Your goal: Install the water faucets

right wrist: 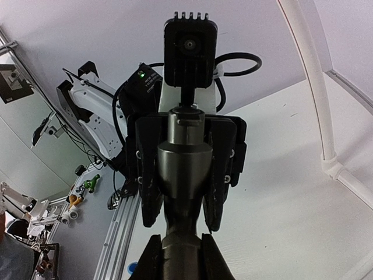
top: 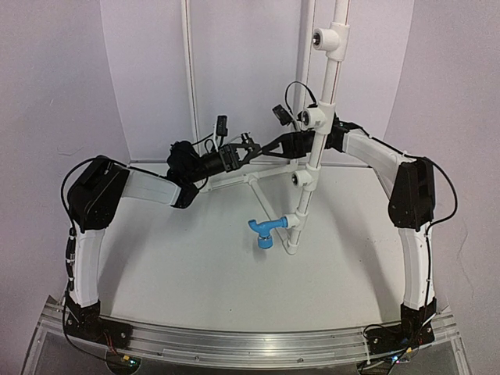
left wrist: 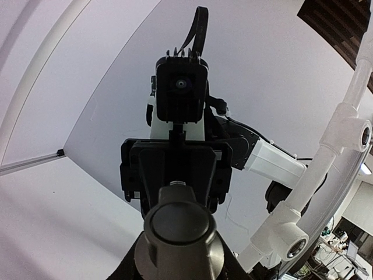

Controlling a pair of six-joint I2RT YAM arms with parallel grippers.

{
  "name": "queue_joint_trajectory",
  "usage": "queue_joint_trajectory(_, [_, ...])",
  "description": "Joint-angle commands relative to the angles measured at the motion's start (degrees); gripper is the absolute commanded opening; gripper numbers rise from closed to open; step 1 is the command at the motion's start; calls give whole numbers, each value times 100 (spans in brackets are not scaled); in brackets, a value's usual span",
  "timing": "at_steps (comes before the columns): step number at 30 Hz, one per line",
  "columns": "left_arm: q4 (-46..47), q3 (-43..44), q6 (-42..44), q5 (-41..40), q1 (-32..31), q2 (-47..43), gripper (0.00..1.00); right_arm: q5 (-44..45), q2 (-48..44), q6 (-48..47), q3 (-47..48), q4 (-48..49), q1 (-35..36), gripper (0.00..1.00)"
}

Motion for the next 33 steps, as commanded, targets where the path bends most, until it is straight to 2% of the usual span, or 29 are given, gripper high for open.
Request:
queue_joint_trajectory(1, [-456,-8,24,63,61,-622,0,153,-222,34,55,59,-122,43])
queue_joint_trajectory(2, [-633,-67,57,59,71,-729,0,264,-216,97,85,59,-194,53])
queue_joint_trajectory(5, [-1535,-212,313,28,90,-1124,0,515,-205,434,207,59,-498,72])
queue_joint_trajectory(11, [-3593,-337,668,-320,93,-1945,0,1010,-617,660,-9,59,-1170,86])
queue_joint_trajectory(15, [-4882,-439,775,-794,46,-2568,0,1019,-1182,888,-356,59,-1648,90])
queue_joint_trajectory(21, [-5029,-1426,232,-1831,-188,-3832,0,820,-2724,233,-1882,67,-1802,93])
queue_joint_trajectory(24, [-5371,-1589,434,-2406,-551,-4317,0,737,-3242,125,-2263,52,-1799,94])
queue_joint_trajectory(30, [-6264,-915,586,-2006,-742,-4140,0,714,-4293,-315,-3223,71,-1769,97])
queue_joint_trajectory(33, [-6500,-739,699,-2673,-1091,-4109,0,756,-4616,-444,-3599,76,-1752,97])
